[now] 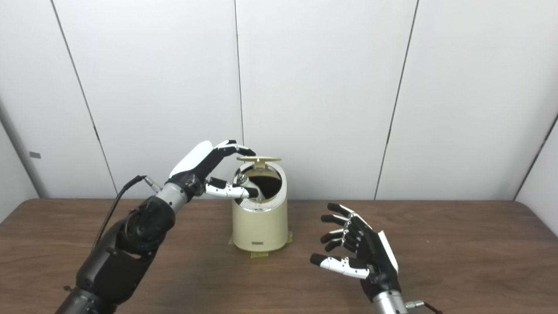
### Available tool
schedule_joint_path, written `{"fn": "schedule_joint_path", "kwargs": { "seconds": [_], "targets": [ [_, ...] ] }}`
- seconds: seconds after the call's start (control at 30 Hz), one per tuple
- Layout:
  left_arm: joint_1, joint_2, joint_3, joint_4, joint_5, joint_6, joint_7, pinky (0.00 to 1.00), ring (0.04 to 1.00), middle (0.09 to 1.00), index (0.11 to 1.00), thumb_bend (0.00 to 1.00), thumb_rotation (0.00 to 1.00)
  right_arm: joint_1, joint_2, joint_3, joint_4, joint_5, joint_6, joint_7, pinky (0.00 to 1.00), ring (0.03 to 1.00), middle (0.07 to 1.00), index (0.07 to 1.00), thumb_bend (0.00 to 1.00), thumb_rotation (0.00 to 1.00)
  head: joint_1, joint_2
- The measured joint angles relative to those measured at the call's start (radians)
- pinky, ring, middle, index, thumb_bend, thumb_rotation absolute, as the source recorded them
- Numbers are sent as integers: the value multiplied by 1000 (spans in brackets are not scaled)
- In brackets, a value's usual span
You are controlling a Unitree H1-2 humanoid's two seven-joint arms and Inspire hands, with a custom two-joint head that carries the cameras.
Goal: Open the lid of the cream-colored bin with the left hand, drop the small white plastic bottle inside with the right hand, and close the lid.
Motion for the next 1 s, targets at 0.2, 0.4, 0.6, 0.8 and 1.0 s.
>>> {"fn": "schedule_joint_path", "kwargs": {
  "seconds": [0.2, 0.4, 0.6, 0.8, 1.0],
  "targets": [
    [2, 14, -9, -26, 9, 0, -39, 958, 1000, 854, 806, 927, 435, 0, 7, 0, -1, -1, 1, -13, 427, 521, 709, 765, 785, 104, -5, 3],
    [5, 42, -20, -82, 34, -2, -70, 1000, 1000, 841, 795, 920, 412, 0, 15, 0, -1, 1, 1, -14, 427, 522, 706, 762, 782, 85, -12, 6],
    [16, 64, -41, -126, 90, -33, -76, 1000, 1000, 809, 785, 934, 448, -1, 16, 3, -1, -2, 1, -15, 421, 525, 701, 753, 800, 115, -15, 9],
    [39, 72, -55, -153, 152, -45, -75, 1000, 1000, 785, 771, 942, 449, -1, 23, 5, -11, -7, 10, -26, 427, 529, 699, 750, 822, 132, -28, 17],
    [58, 72, -58, -158, 179, -83, -66, 1000, 1000, 784, 771, 942, 439, -2, 25, 10, -21, -24, 32, -48, 425, 531, 698, 745, 823, 136, -32, 23]
  ]
}}
